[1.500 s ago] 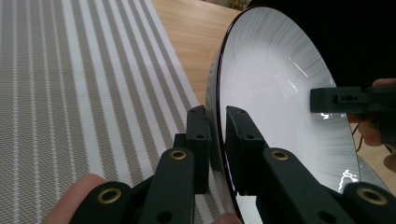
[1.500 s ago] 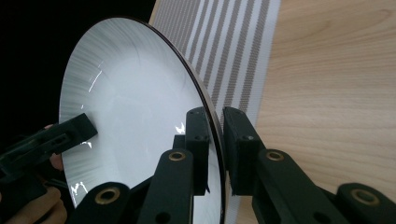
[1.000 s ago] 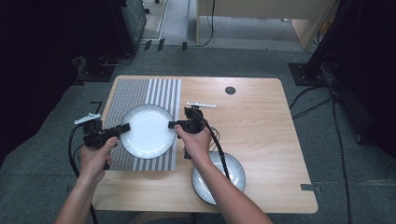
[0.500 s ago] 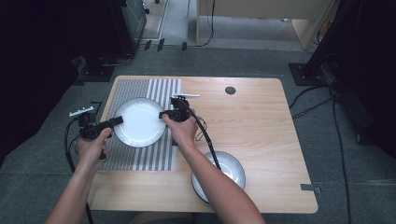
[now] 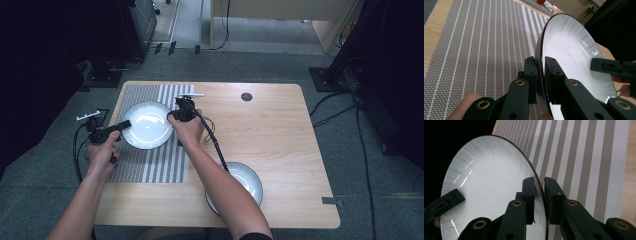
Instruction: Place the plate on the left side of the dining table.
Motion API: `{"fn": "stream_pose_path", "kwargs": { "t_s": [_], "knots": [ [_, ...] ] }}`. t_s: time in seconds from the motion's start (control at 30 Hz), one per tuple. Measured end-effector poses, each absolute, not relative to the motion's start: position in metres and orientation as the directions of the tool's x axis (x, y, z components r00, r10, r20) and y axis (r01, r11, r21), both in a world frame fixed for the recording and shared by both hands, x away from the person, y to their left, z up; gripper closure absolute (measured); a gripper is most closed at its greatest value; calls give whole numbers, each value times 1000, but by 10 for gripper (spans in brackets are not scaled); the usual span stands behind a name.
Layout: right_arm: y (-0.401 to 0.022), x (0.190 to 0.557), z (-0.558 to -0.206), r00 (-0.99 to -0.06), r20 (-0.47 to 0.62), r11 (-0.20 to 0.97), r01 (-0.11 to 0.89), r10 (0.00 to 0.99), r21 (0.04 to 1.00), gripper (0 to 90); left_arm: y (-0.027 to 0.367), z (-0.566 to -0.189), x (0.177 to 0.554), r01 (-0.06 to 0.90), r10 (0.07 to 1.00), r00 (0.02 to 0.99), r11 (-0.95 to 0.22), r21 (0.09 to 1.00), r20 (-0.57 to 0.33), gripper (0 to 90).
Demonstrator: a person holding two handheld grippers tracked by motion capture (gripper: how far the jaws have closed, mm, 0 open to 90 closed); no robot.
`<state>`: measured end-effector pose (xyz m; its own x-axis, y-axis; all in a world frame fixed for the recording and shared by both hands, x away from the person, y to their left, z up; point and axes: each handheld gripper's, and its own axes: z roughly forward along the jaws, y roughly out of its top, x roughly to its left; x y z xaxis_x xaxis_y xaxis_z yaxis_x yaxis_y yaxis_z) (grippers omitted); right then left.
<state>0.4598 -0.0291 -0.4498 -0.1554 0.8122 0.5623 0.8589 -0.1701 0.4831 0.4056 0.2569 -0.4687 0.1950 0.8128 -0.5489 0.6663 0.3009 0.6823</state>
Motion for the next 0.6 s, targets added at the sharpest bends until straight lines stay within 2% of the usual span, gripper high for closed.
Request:
{"fn": "stream_pose_path", "kwargs": {
  "t_s": [0.6],
  "knots": [
    [-14, 493, -482, -125, 506, -170, 851, 853, 497, 788, 261, -501, 441, 718, 805, 103, 346, 604, -584, 812]
  ]
}}
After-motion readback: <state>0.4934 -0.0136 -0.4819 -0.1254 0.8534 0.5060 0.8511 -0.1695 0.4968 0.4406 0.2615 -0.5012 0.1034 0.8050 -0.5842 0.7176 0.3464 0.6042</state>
